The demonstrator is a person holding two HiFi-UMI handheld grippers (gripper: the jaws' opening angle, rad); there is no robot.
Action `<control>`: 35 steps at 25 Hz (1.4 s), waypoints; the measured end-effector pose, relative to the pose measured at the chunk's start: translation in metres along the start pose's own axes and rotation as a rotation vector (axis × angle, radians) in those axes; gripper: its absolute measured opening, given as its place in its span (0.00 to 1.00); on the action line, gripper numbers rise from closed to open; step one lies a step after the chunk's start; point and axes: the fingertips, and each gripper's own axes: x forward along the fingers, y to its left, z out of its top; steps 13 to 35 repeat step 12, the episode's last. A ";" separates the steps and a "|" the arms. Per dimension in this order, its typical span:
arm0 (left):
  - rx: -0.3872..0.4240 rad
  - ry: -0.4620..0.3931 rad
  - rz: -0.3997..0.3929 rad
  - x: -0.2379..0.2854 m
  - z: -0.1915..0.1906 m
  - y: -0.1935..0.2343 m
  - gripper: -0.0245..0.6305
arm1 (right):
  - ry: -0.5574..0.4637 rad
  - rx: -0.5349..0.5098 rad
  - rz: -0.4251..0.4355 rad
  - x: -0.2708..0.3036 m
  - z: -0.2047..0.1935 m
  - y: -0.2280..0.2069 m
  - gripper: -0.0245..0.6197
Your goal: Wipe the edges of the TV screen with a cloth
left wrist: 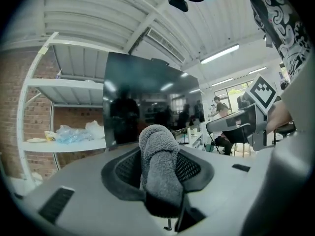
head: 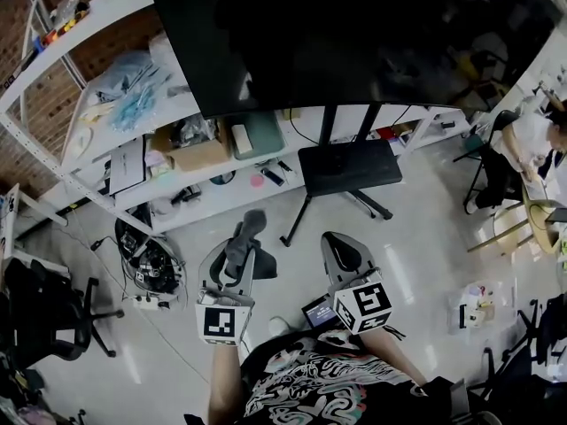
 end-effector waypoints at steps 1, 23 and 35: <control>-0.007 -0.013 -0.002 -0.001 0.001 0.000 0.28 | 0.004 -0.004 0.000 -0.001 -0.002 0.003 0.09; -0.006 0.014 -0.012 -0.017 -0.008 0.009 0.28 | 0.025 -0.002 -0.012 -0.006 -0.011 0.021 0.09; -0.006 0.014 -0.012 -0.017 -0.008 0.009 0.28 | 0.025 -0.002 -0.012 -0.006 -0.011 0.021 0.09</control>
